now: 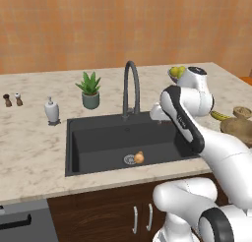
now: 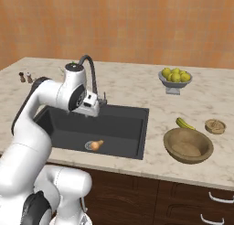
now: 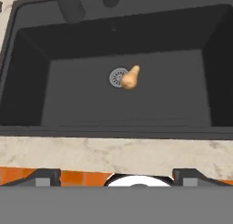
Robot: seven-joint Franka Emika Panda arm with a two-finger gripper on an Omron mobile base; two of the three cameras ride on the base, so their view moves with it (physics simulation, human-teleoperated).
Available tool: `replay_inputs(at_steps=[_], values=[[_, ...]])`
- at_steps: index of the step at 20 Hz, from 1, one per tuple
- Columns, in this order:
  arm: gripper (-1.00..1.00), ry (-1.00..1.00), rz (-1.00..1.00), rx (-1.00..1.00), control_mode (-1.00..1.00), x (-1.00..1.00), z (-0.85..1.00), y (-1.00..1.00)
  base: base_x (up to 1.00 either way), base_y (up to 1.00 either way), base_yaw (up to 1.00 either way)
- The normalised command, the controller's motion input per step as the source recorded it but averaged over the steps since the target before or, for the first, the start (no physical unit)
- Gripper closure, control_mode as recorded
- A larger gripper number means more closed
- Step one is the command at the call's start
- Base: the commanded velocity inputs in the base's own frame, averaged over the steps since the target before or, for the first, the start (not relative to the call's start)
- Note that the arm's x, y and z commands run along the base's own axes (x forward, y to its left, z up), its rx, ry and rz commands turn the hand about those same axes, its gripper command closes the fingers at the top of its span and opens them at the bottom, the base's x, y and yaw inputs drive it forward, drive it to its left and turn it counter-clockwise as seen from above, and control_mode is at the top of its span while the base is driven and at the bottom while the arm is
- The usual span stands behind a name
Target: Pick the squash from the sink and place it in the bowl. Then pick the bowl and place it in the microwave. Then close the microwave door and press the start button.
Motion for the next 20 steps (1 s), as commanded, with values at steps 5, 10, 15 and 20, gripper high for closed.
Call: replay_inputs(at_steps=[5,10,15,20], values=[[-1.00,0.00,-0.05,0.42,-1.00,0.08,-0.57,-0.34,0.00,0.00,0.00],[-1.00,0.13,0.00,0.31,-1.00,0.38,-0.49,-0.15,0.00,0.00,0.00],[-1.00,0.19,0.00,0.25,-1.00,0.49,-0.52,-0.01,0.00,0.00,0.00],[-1.00,0.24,0.00,0.07,-1.00,0.47,-0.32,0.00,0.00,0.00,0.00]])
